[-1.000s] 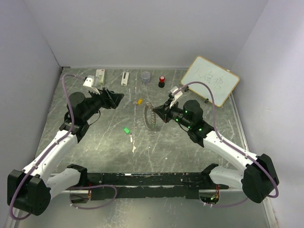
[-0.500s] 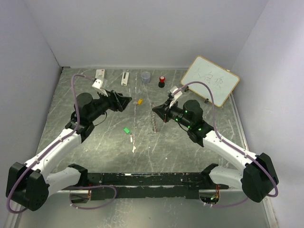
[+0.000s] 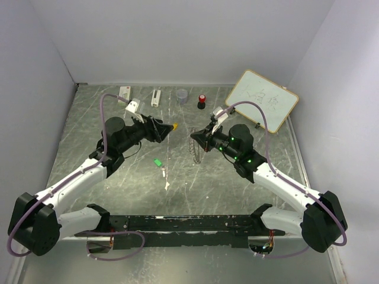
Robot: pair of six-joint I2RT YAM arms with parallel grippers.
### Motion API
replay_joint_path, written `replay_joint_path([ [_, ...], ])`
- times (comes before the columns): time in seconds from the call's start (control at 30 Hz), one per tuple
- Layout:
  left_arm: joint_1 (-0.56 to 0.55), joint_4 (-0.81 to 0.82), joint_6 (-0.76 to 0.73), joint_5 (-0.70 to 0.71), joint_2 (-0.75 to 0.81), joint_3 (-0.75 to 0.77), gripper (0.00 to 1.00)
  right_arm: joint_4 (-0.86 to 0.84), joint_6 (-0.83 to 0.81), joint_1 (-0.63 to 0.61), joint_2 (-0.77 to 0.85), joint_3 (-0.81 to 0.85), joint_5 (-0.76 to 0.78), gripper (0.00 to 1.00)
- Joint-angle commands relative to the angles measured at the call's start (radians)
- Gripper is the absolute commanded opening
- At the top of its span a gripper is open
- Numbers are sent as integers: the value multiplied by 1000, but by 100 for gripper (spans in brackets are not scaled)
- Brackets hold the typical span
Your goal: Put the keys on the keyring
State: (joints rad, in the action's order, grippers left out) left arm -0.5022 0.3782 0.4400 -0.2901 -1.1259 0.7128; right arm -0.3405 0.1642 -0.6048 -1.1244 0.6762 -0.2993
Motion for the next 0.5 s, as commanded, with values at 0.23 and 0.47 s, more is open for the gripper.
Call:
replay_joint_path([
  [0.23, -77, 132, 39, 16, 6, -40, 78, -63, 43, 7, 24, 29, 41, 0],
  [0.47, -122, 152, 39, 28, -6, -57, 81, -54, 54, 8, 29, 42, 67, 0],
])
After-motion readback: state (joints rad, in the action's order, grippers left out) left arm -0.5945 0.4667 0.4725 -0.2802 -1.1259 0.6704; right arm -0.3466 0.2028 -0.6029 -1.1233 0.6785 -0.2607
